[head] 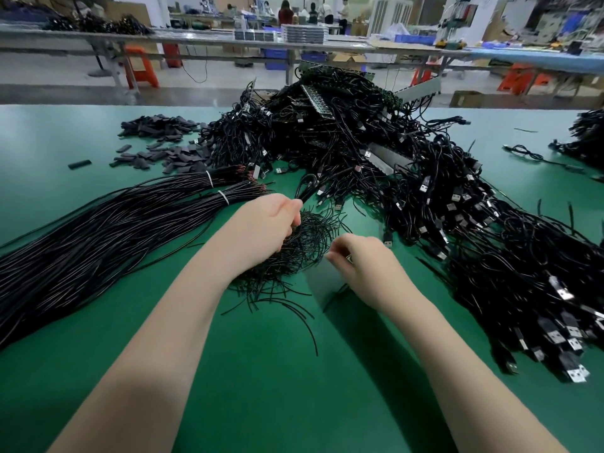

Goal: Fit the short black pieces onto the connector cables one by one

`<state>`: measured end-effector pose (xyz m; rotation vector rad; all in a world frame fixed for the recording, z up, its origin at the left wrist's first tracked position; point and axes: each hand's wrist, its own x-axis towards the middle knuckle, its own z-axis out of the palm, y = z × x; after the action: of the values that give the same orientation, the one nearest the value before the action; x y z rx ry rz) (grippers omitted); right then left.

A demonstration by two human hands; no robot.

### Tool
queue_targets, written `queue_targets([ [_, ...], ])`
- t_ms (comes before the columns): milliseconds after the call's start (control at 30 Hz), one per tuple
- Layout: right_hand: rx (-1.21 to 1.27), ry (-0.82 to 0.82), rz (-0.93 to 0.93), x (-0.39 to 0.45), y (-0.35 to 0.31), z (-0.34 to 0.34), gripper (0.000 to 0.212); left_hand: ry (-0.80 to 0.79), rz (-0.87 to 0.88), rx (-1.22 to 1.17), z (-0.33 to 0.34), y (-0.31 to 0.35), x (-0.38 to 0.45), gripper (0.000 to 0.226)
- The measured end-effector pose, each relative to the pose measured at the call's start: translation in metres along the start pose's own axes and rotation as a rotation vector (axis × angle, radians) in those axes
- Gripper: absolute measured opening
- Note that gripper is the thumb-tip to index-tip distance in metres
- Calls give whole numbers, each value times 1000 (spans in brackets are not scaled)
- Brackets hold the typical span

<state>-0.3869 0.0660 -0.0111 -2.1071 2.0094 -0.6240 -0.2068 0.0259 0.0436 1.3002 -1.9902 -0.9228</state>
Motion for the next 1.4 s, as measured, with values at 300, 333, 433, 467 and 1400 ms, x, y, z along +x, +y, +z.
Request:
queue_targets([
  [300, 127, 38, 85, 1, 1, -7, 24, 4, -30, 147, 3, 0, 1, 33],
  [333, 121, 10, 100, 1, 2, -4, 24, 1, -29, 148, 4, 0, 1, 33],
  [433, 150, -2, 116, 0, 3, 2, 15, -12, -22, 152, 5, 0, 0, 33],
  [467, 164, 19, 111, -1, 2, 1, 12, -12, -18, 159, 5, 0, 0, 33],
  [1400, 307, 176, -107, -13, -22, -64, 13, -171, 178, 866, 23, 22, -14, 35],
])
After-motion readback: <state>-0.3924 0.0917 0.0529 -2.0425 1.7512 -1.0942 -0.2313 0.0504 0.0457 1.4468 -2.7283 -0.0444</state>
